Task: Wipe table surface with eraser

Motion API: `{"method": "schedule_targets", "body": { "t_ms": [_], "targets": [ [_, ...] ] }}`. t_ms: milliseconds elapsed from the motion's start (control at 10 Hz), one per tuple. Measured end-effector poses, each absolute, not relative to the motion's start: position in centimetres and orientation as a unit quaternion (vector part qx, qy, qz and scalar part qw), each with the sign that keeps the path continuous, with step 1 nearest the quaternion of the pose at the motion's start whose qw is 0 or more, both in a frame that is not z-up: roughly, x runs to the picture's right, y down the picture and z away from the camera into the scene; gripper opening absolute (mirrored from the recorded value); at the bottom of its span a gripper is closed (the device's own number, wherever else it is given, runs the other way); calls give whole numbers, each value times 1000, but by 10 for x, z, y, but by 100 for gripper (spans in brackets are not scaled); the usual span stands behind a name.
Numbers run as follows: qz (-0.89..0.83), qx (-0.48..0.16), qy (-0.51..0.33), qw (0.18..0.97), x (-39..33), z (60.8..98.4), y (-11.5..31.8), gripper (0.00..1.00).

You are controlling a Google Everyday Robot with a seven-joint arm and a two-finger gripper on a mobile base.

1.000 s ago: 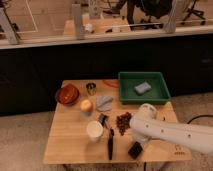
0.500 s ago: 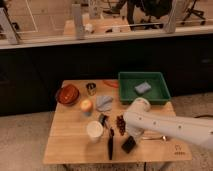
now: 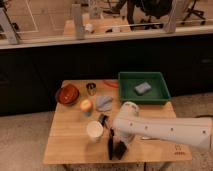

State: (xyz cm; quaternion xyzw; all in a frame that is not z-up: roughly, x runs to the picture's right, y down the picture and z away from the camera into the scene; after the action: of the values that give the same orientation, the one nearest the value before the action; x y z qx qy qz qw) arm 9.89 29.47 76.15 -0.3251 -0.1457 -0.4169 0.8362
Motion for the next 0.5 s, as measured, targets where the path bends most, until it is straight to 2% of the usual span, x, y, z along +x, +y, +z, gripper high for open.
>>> {"method": "schedule_targets", "body": {
  "t_ms": [200,500],
  "targets": [
    [-425,-329,-141,831,112,747,313,0],
    [-410,-344,-143,832,129,750,326,0]
  ]
}}
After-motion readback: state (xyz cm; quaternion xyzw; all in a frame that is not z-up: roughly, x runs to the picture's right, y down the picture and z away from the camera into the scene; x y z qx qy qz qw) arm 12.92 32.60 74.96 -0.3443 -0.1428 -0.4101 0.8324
